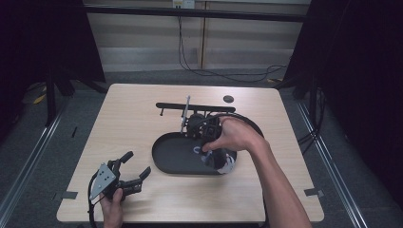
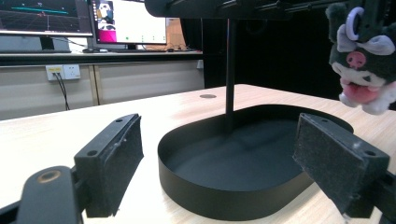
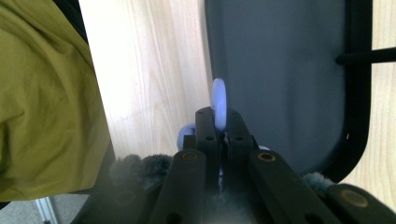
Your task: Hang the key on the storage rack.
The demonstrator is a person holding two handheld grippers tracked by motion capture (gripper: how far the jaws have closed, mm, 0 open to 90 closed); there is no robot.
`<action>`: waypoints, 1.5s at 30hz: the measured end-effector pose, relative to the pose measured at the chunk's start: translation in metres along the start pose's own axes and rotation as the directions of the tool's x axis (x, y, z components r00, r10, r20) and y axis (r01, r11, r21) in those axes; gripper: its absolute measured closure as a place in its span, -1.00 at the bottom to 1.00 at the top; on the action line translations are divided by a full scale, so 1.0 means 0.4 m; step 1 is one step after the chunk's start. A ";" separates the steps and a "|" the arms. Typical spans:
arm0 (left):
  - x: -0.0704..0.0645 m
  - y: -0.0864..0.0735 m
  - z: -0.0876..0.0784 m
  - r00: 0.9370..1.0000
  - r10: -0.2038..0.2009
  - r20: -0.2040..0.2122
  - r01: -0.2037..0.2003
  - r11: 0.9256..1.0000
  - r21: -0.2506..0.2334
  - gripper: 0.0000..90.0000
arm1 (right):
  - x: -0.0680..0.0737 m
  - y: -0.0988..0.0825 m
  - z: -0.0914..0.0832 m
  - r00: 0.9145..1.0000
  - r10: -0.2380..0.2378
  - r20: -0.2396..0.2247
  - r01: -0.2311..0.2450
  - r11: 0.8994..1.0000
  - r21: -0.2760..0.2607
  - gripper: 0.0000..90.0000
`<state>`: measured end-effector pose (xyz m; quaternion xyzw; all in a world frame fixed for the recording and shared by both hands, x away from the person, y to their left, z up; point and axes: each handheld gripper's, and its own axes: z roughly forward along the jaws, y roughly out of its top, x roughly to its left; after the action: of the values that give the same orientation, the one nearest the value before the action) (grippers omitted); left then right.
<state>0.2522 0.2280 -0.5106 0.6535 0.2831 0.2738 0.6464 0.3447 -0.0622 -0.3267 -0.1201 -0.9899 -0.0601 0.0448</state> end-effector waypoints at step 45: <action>0.000 0.000 0.000 1.000 0.001 0.002 -0.001 1.000 0.000 -0.66 | -0.127 -0.014 -0.091 0.994 0.104 0.039 -0.103 0.994 -0.035 0.94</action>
<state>0.2523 0.2280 -0.5106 0.6539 0.2821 0.2733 0.6467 0.3951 -0.0840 -0.2965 -0.1732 -0.9820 -0.0714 0.0258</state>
